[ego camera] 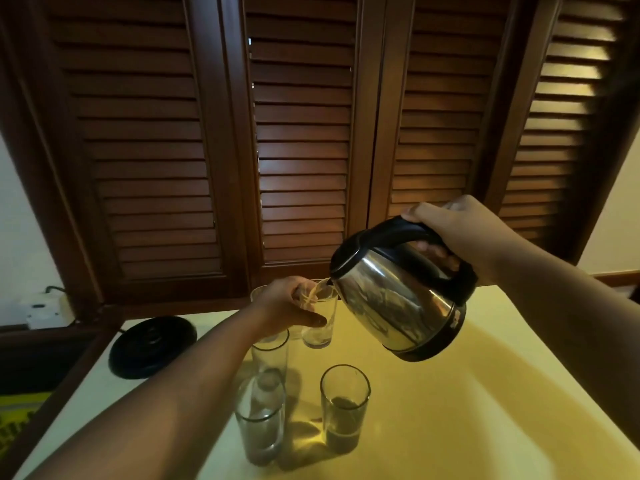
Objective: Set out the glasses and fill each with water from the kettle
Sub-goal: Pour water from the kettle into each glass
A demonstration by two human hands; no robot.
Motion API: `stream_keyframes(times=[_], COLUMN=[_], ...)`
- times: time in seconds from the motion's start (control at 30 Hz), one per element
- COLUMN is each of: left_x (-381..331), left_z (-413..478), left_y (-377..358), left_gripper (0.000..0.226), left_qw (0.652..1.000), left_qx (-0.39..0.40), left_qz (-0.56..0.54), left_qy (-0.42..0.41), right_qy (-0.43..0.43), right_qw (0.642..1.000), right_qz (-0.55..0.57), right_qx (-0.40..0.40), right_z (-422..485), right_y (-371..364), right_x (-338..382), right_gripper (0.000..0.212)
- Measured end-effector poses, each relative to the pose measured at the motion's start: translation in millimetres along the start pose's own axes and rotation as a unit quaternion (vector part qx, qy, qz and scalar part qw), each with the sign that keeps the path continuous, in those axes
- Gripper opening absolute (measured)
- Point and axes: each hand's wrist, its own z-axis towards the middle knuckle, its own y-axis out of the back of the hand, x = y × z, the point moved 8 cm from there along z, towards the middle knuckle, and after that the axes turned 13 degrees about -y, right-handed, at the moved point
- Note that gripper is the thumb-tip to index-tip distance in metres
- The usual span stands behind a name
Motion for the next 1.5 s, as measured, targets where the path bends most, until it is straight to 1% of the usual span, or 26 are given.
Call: stream_keyframes(times=[0.23, 0.43, 0.57, 0.67, 0.77, 0.9, 1.0, 1.07, 1.17, 1.37, 1.5], left_x=[4.2, 4.1, 4.2, -0.7, -10.3, -17.5, -19.6, -20.1, -16.6, -18.1, -13.5], left_z=[-0.8, 0.6, 1.7, 2.8, 2.5, 2.3, 2.3, 2.9, 3.9, 7.0, 12.8], left_y=[0.2, 0.3, 0.2, -0.8, -3.2, -6.9, -11.4, -15.0, -22.2, -40.4, -48.9], left_gripper=[0.074, 0.069, 0.07, 0.075, 0.08, 0.078, 0.076, 0.077, 0.08, 0.08, 0.075], left_qw=[1.0, 1.0, 1.0, 1.0, 0.999, 0.998, 0.994, 0.99, 0.988, 0.978, 0.971], left_qx=[0.011, 0.012, 0.008, 0.003, 0.006, 0.036, 0.07, 0.089, 0.117, 0.169, 0.196], left_qz=[0.002, -0.008, -0.001, -0.012, -0.029, 0.009, 0.06, 0.082, 0.086, 0.111, 0.133], left_qy=[-0.008, -0.008, -0.004, -0.006, -0.023, -0.053, -0.066, -0.067, -0.05, -0.056, -0.035], right_qy=[0.003, 0.005, 0.013, -0.008, -0.016, 0.011, 0.002, -0.005, -0.003, -0.011, -0.026], right_qw=[0.999, 0.999, 1.0, 0.999, 0.996, 0.987, 0.976, 0.97, 0.961, 0.948, 0.935], right_qz=[-0.036, -0.03, -0.017, 0.029, 0.086, 0.158, 0.21, 0.231, 0.255, 0.29, 0.319], right_qx=[-0.019, -0.012, -0.022, -0.03, -0.031, -0.021, -0.053, -0.079, -0.106, -0.131, -0.153], right_z=[1.8, 3.3, 2.3, 1.2, -2.4, -15.7, -21.8, -23.9, -27.6, -33.2, -38.5], right_y=[-3.7, -1.9, 0.4, 4.6, 8.4, 8.5, 9.5, 9.9, 10.5, 6.5, 3.5], right_x=[7.8, 7.5, 0.4, -14.6, -35.1, -58.4, -76.2, -86.4, -97.9, -116.9, -128.0], right_gripper=[0.047, 0.043, 0.048, 0.042, 0.041, 0.04, 0.039, 0.04, 0.039, 0.04, 0.037])
